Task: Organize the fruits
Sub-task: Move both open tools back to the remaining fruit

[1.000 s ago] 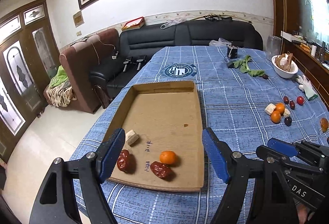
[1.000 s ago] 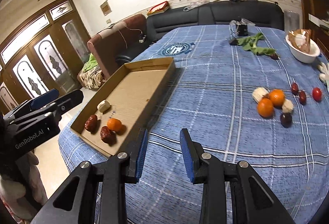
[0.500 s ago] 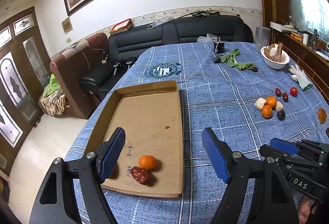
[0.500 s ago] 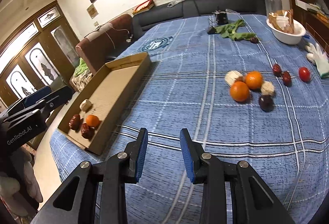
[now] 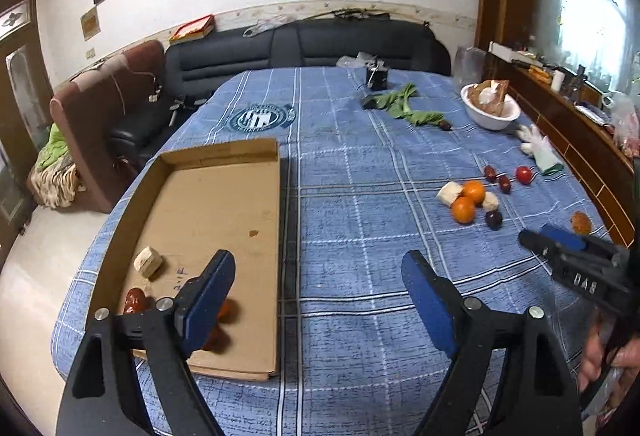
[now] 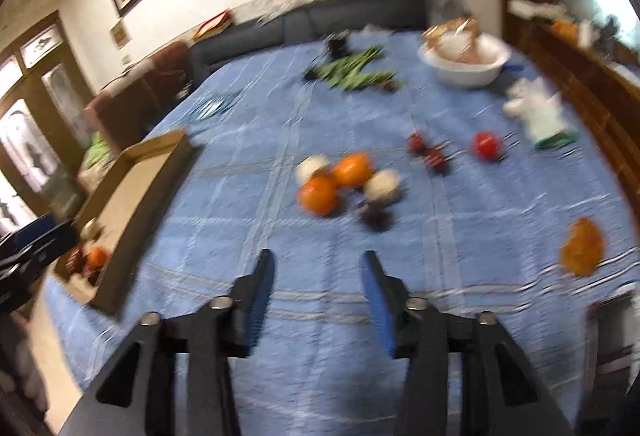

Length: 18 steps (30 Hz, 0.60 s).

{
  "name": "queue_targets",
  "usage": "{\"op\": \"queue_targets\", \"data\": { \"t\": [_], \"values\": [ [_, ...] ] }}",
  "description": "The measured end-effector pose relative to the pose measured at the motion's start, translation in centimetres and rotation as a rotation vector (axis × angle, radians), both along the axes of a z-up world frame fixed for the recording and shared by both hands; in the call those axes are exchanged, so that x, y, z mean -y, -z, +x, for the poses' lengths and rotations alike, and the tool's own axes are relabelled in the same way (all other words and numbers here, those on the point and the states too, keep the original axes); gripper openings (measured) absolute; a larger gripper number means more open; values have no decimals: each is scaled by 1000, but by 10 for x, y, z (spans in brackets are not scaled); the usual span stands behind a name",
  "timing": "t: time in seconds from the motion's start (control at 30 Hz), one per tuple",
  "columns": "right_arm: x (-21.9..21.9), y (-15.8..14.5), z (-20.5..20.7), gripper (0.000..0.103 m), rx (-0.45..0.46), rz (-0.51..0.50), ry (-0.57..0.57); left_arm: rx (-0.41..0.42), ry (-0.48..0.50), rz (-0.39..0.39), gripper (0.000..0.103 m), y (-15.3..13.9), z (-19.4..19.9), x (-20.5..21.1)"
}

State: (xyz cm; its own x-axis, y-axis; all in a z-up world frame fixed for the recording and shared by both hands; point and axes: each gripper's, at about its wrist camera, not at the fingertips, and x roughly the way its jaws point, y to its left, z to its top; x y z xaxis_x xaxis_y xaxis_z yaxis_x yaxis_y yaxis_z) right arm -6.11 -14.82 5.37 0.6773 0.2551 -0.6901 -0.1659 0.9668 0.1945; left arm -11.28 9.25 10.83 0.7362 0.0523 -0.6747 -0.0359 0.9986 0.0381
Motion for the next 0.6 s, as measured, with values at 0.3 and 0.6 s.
{"op": "queue_targets", "data": {
  "t": [0.3,0.6],
  "values": [
    [45,3,-1,63,-5,11,58,-61,36,-53,85,20,9,12],
    [56,16,13,63,-79,26,68,-30,93,-54,84,18,11,24]
  ]
}}
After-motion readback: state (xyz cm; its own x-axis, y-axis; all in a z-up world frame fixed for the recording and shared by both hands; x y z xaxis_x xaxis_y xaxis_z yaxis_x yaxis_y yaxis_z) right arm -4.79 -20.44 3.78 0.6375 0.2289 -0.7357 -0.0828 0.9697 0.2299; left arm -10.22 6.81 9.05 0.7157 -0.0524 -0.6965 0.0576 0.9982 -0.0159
